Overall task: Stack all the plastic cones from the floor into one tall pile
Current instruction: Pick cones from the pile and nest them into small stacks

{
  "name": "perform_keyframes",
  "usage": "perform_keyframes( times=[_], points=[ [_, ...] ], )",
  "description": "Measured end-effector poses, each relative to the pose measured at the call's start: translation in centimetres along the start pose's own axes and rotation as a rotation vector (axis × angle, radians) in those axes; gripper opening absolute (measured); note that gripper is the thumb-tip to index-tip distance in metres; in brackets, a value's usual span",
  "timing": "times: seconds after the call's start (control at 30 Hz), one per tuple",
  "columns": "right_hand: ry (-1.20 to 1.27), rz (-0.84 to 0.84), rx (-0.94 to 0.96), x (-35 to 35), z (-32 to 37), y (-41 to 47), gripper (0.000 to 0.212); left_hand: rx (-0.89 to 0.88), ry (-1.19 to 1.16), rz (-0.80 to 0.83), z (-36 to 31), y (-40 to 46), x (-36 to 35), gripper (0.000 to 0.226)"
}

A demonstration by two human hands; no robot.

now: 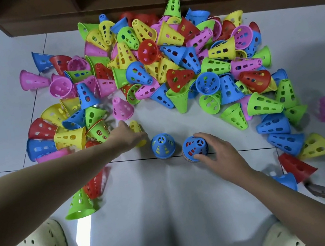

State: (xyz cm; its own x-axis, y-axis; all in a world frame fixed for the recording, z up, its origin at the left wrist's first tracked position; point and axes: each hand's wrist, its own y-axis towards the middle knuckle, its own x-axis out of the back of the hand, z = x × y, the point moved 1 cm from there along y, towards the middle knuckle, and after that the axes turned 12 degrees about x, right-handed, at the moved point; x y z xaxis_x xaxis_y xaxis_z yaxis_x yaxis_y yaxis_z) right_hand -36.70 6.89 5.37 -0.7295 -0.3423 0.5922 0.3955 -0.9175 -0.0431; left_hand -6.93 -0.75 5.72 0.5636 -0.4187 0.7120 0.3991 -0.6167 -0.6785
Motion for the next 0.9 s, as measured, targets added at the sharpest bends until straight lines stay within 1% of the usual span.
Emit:
perform_keyframes(
  times=[0.1, 0.13, 0.2, 0.27, 0.3, 0.37, 0.43, 0.5, 0.57, 0.6, 0.67, 0.8, 0.9],
  points=[
    [-0.015, 0.000, 0.004, 0.0, 0.0, 0.0, 0.050, -0.021, 0.014, 0.014, 0.6, -0.4, -0.6, 0.068],
    [-0.020, -0.002, 0.004, 0.0, 0.0, 0.0, 0.051, -0.050, -0.037, 0.009, 0.8, -0.5, -0.7, 0.065],
    [-0.030, -0.005, 0.007, 0.0, 0.0, 0.0, 0.051, -0.117, -0.240, 0.026, 1.3, -1.0, -0.5, 0.062],
    [-0.035, -0.012, 0.013, 0.0, 0.0, -0.1, 0.052, -0.195, -0.408, 0.076, 1.6, -2.1, 0.0, 0.068],
    [-0.035, -0.016, 0.015, -0.1, -0.1, -0.1, 0.052, -0.229, -0.449, 0.092, 1.7, -2.6, 0.3, 0.071],
    [-0.039, -0.021, 0.017, -0.1, -0.1, -0.1, 0.052, -0.302, -0.472, 0.074, 2.0, -3.9, 0.7, 0.067],
    [-0.046, -0.022, 0.018, -0.2, -0.1, 0.0, 0.052, -0.421, -0.447, -0.010, 2.1, -5.6, 1.1, 0.065],
    [-0.049, -0.025, 0.021, -0.2, 0.0, 0.0, 0.052, -0.587, -0.405, -0.085, 2.3, -7.4, 1.3, 0.067],
    [-0.041, -0.041, 0.022, -0.3, 0.1, 0.1, 0.051, -0.730, -0.354, -0.113, 2.3, -8.6, 1.0, 0.069],
    [-0.030, -0.051, 0.016, -0.3, 0.2, 0.1, 0.050, -0.771, -0.324, -0.112, 2.4, -8.8, 0.7, 0.070],
    [-0.013, -0.066, 0.000, -0.4, 0.3, 0.4, 0.048, -0.811, -0.262, -0.103, 2.3, -8.6, -0.2, 0.067],
    [-0.055, -0.058, 0.013, -0.4, 0.4, 1.5, 0.049, -0.824, -0.151, -0.080, 2.0, -6.7, -1.5, 0.048],
    [-0.067, -0.043, 0.030, -0.2, 0.3, 2.4, 0.049, -0.840, -0.063, -0.099, 1.6, -5.3, -2.0, 0.047]
  ],
)
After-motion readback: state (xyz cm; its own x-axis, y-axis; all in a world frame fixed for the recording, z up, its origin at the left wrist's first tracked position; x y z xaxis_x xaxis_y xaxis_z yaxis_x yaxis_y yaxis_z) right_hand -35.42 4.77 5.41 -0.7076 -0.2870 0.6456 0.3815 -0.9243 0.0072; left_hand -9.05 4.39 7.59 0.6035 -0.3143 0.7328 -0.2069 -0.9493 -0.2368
